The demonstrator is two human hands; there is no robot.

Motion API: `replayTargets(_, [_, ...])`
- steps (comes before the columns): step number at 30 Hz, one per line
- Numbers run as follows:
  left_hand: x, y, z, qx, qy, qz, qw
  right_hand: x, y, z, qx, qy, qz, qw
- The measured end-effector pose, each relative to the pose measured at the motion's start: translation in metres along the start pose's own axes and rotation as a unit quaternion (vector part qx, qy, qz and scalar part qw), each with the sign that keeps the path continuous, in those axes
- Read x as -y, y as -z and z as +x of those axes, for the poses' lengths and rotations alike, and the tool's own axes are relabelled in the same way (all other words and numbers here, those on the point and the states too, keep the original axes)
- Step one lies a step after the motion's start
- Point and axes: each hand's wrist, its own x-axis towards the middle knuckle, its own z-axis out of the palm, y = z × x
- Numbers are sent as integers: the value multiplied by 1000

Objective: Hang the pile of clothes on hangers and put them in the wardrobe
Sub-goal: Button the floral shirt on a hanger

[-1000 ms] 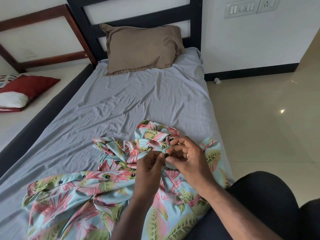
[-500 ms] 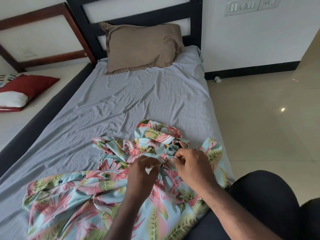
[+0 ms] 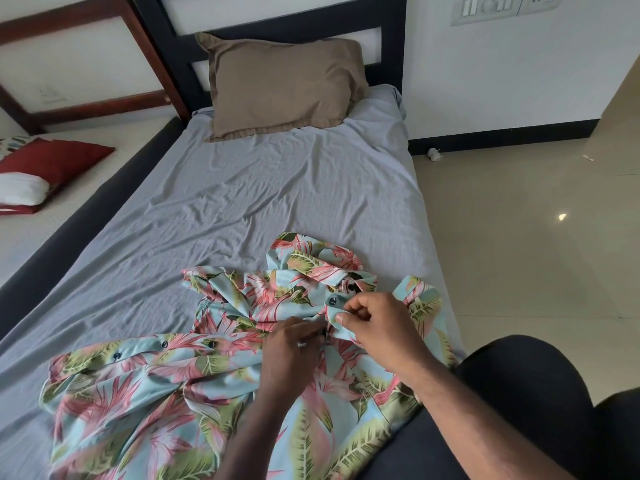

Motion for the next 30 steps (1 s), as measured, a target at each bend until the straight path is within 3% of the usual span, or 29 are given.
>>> replayTargets(9, [5,-1,-4,7,0,40,999,-3,-1,1,16,-40,76,996])
replayTargets(13, [5,-2,-5,12,-17,62,998,2,1,-2,62,-59,129,988])
replayTargets(18, [-2,14,6,-79,73,-81,991,4,2,-1,39,-34,129,990])
replayTargets(22, [4,49,25,-150,135,-194,960,2,8,-3,-38,28,15,999])
replayTargets(26, [-5,77,39,-160,138,-289,934,3,12,-3,-55,71,-80,993])
replayTargets(28, [-17,84,40,-167,136,-307,927,4,13,-1,-45,69,-80,993])
replayTargets(30, [-25,90,39,-163,139,-331,919,8,16,-2,-13,36,-11,999])
